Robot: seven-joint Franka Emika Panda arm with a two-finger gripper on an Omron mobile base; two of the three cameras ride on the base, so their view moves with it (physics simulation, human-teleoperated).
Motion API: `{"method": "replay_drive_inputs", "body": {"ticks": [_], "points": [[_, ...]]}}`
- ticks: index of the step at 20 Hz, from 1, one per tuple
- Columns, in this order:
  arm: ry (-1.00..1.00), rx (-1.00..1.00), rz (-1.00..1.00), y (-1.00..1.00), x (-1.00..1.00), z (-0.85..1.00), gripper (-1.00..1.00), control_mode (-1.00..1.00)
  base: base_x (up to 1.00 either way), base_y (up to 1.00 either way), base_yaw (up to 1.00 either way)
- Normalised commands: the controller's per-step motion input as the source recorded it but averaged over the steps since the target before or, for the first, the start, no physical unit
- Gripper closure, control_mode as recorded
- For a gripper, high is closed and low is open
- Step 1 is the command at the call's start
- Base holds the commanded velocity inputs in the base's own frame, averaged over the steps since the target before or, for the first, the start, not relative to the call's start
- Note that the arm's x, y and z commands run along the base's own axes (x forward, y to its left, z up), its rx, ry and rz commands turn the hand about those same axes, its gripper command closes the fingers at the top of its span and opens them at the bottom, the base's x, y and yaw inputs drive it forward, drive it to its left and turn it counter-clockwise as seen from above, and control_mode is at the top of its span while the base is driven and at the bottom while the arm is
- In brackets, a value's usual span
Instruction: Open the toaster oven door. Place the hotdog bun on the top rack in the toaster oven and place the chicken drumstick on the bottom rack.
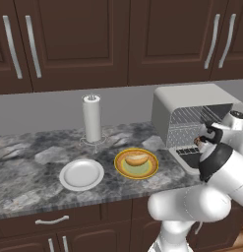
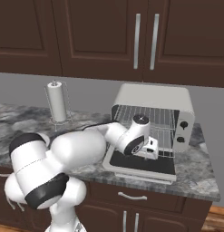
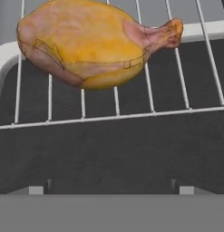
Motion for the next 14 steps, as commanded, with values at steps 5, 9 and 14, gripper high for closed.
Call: {"method": "replay_drive_inputs", "body": {"ticks": [5, 9, 14], "points": [[0.00, 0.01, -0.15, 0.00, 0.04, -0.22, -1.00, -1.00, 0.00, 0.00, 0.00], [0.00, 0.04, -0.05, 0.00, 0.04, -0.22, -1.00, -1.00, 0.00, 0.00, 0.00], [0.00, 0.03, 0.00, 0.00, 0.15, -0.12, -1.00, -1.00, 0.00, 0.00, 0.00]]}}
